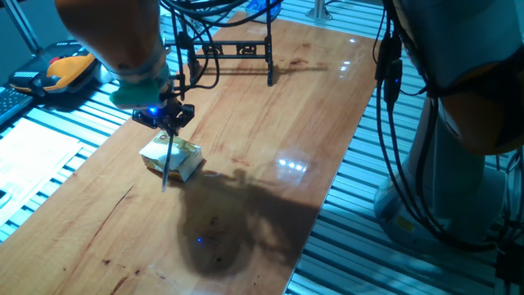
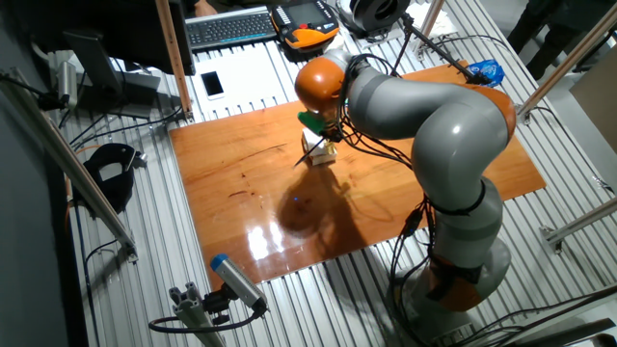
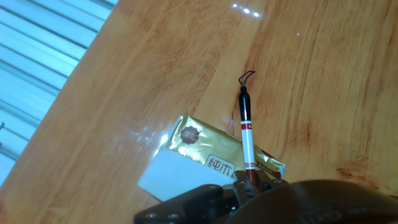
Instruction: Place the brush on the pen rack
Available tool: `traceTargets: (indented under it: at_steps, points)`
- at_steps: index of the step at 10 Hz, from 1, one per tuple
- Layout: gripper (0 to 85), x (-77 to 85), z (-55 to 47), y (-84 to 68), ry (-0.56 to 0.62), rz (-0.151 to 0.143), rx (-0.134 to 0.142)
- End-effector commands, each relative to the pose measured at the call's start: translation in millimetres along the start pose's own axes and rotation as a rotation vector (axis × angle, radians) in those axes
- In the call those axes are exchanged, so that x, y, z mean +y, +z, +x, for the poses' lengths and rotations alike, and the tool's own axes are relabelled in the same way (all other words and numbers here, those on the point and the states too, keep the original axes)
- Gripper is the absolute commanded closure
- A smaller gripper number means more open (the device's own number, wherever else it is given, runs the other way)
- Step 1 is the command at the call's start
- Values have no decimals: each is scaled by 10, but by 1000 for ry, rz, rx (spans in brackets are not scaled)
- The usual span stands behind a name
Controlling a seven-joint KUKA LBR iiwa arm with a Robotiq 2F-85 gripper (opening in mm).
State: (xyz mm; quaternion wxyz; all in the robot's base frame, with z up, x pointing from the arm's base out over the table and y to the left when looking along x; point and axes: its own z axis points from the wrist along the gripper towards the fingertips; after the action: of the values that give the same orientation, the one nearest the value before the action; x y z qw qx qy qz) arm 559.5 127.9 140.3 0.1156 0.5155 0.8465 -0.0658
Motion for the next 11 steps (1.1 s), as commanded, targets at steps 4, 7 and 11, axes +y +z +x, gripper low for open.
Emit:
traceTargets:
  at_steps: [4,7,11]
  points:
    - [850,0,-2,-1,33,22,-60]
    - [850,0,-2,-1,29,20,-111]
    - [850,0,-2,-1,34,24,-147]
